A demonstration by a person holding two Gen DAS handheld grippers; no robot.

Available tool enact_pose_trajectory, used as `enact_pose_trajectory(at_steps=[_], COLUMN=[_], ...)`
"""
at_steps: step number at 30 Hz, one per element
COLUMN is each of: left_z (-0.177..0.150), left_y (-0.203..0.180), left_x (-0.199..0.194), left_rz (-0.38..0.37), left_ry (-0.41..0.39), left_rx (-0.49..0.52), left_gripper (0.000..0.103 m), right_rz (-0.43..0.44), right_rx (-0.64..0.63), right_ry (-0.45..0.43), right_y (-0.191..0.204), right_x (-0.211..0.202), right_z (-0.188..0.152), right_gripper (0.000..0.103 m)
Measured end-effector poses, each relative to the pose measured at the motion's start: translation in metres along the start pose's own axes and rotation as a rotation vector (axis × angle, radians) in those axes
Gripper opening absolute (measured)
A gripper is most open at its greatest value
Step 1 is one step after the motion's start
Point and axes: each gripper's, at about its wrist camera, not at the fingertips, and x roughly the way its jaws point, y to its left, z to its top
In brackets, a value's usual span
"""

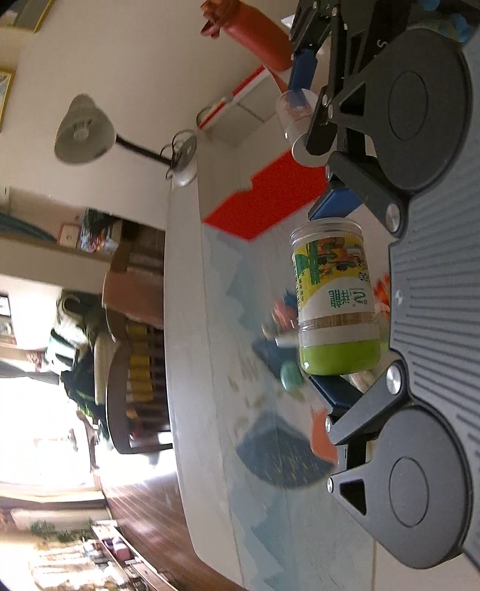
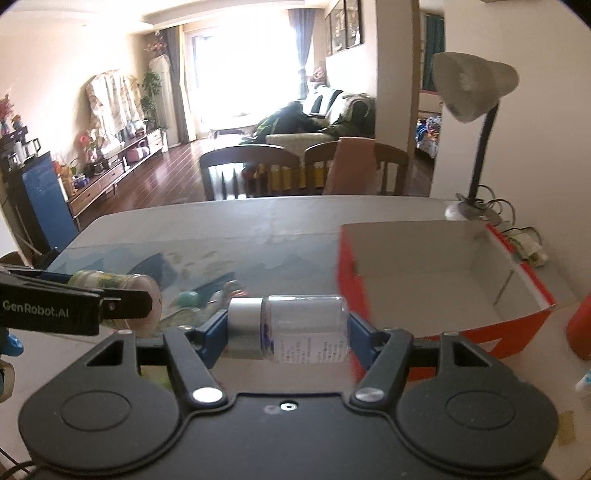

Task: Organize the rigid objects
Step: 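Carry the bottle and vial in both grippers over the red box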

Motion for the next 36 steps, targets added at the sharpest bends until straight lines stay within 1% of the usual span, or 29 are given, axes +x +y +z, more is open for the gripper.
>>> enact_pose_trajectory(at_steps=[6, 11, 18, 23, 26, 29, 36], left_z=[0.022, 0.041, 0.064, 0.077, 0.083, 0.088, 0.092], left_y=[-0.052, -0.093, -0.145, -0.174, -0.187, -0.196, -0.216], left_x=[0.033, 0.065, 0.117, 0.153, 0.176, 0.203, 0.255], left_rz=[-0.045, -0.049, -0.046, -0.035, -0.023, -0.031, -0.049], left_ry=[0.009, 0.001, 0.039, 0.064, 0.094, 0.148, 0.256], left_rx=[0.009, 0.027, 0.061, 0.104, 0.132, 0.127, 0.141], left_gripper=[0.088, 0.088, 0.088, 0.088, 0.088, 0.088, 0.088], right_rz=[-0.02, -0.028, -0.048, -0.046, -0.036, -0.016, 0.01], right_rx=[-0.003, -0.019, -0.029, -0.06, -0.077, -0.084, -0.095], right_ry=[0.015, 0.03, 0.062, 0.097, 0.117, 0.153, 0.277], right_y=[-0.057, -0.1, -0.143, -0.162, -0.169, -0.176, -0.189], right_x=[0.017, 0.034, 0.061, 0.081, 0.092, 0.103, 0.134], right_z=[0.011, 0.017, 0.022, 0.023, 0.023, 0.022, 0.015], right_gripper=[0.067, 0.067, 0.067, 0.067, 0.067, 0.067, 0.067])
